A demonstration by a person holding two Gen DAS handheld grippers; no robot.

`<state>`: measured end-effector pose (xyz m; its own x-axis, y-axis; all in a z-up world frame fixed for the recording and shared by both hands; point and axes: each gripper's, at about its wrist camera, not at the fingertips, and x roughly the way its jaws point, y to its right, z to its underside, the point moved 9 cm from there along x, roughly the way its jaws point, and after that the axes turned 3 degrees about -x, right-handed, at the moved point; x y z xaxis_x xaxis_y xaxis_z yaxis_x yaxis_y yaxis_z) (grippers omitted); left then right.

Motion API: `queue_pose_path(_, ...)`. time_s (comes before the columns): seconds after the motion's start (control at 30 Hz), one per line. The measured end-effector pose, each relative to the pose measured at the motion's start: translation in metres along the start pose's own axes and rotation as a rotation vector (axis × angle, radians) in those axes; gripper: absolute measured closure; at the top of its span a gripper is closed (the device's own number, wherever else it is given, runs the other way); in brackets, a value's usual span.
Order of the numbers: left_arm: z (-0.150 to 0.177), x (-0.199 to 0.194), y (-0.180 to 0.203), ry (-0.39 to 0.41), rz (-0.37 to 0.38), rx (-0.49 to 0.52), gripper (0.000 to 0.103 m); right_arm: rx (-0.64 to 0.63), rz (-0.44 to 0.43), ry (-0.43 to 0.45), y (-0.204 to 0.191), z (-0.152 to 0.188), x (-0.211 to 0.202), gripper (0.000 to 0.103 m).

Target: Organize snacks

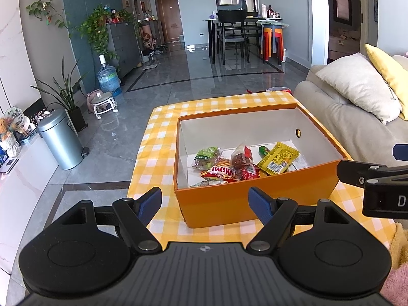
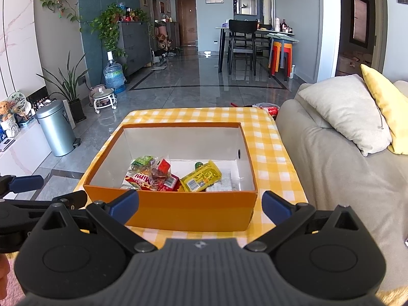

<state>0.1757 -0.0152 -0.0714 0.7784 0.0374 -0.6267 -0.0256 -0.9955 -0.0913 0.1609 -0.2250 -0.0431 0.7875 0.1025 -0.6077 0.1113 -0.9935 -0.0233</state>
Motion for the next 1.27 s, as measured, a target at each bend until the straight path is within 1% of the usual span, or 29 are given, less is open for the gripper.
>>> queue_pose_path(0.13, -0.0008, 0.0001, -0.0005, 0.0, -0.009, 0.009, 0.013, 0.001, 0.0, -0.002, -0.0014, 0.0002, -0.0002, 0.004)
queue_pose_path(0.47, -0.0011, 0.0013, -0.0015, -0.003, -0.004, 0.005, 0.013, -0.002, 0.0, -0.006, -0.0031, 0.0009, 0.0007, 0.004)
queue_pose_path(0.63, 0.0004, 0.0028, -0.0044, -0.003, -0.02, 0.009, 0.013, -0.002, -0.001, -0.006, -0.0037, 0.001, 0.0006, 0.004)
queue_pose_path(1.27, 0.0013, 0.0036, -0.0059, -0.007, -0.019, 0.014, 0.013, 0.012, 0.003, -0.025, -0.003, 0.0024, 0.0036, 0.004)
